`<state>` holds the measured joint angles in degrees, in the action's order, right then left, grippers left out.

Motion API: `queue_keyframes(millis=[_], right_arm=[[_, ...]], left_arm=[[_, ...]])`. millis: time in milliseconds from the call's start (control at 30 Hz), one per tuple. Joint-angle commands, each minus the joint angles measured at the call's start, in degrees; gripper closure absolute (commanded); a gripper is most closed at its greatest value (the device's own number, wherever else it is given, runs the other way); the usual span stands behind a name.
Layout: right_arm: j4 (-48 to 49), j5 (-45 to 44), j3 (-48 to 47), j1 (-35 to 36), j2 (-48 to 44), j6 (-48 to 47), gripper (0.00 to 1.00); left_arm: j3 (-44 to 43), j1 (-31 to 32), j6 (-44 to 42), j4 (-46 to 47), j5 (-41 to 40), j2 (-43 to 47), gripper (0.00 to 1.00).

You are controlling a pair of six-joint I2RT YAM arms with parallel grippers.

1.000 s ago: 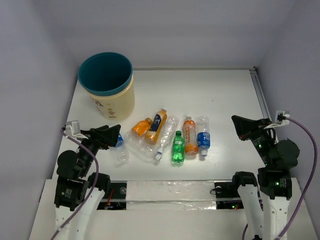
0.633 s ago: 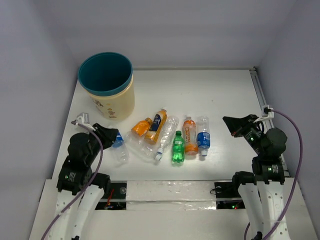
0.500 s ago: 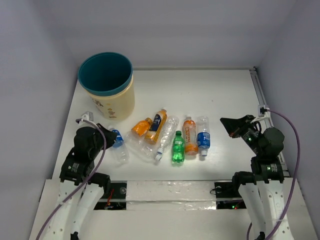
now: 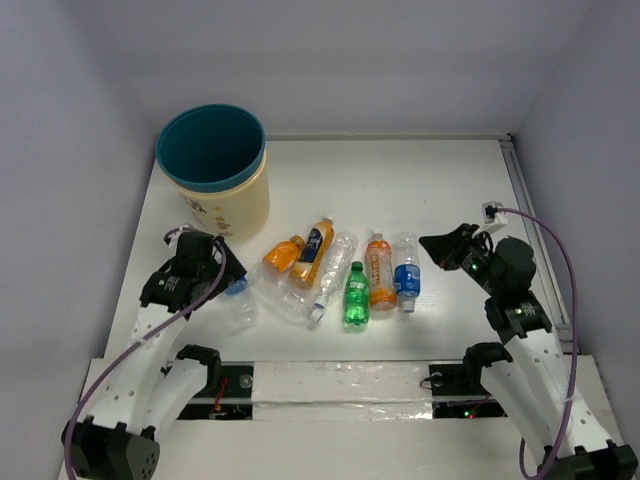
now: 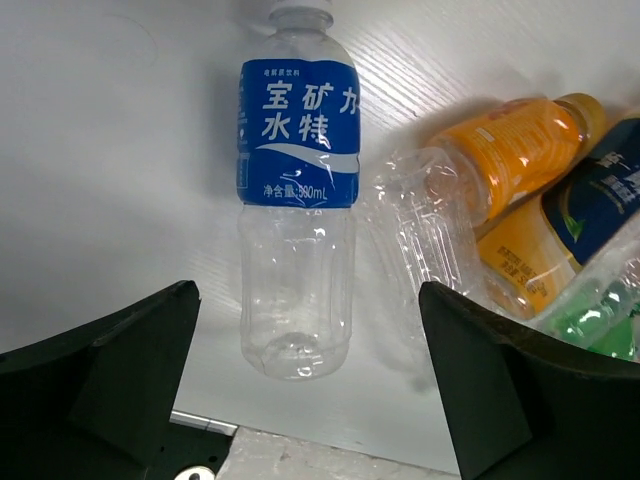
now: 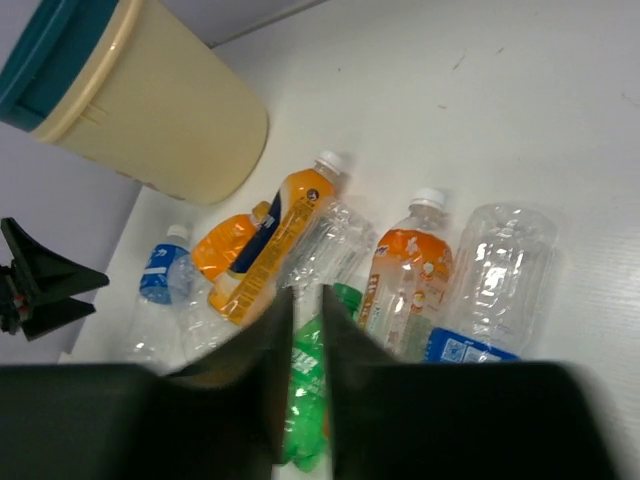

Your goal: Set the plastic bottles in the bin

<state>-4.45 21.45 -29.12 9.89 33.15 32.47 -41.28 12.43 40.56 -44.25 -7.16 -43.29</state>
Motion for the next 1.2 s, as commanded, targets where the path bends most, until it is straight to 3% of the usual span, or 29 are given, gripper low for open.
queue_keyframes(millis=[0, 100, 200, 400, 667, 833, 1067, 1167], right_arm=[[5.42, -3.34, 0.03, 0.66, -1.06, -3.02, 0.71], [6.90, -3.35, 2.04, 0.66, -2.55, -2.50, 0.41], [7.88, -3.26, 3.11, 0.66, -3.35, -2.15, 0.32], [8.58, -1.68, 3.46, 0.66, -3.79, -1.97, 0.27], [9.64, -4.30, 4.43, 0.66, -1.77, -0.39, 0.14], [8.67, -7.65, 4.52, 0.66, -0.72, 0.31, 0.12], [7.35, -11.60, 3.99, 0.66, 4.64, 1.19, 0.11], [6.21, -13.54, 3.11, 0.66, 7.98, 1.37, 0.11]], left_arm=[[-1.00, 0.32, 2.51, 3.63, -1.54, -4.69, 0.09], [-0.39, 0.32, 3.30, 7.42, -2.07, -9.52, 0.09], [-0.12, 0.32, 3.83, 10.05, -4.60, -14.01, 0.09], [1.11, -0.21, 4.36, 14.18, -9.44, -20.69, 0.10], [4.01, -0.74, 4.88, 20.59, -9.72, -26.40, 0.15], [8.04, -0.74, 6.29, 25.79, -9.28, -27.46, 0.27], [10.34, -0.74, 7.61, 26.24, -8.23, -18.96, 0.43], [9.64, -0.74, 7.52, 24.39, -6.91, -9.23, 0.46]])
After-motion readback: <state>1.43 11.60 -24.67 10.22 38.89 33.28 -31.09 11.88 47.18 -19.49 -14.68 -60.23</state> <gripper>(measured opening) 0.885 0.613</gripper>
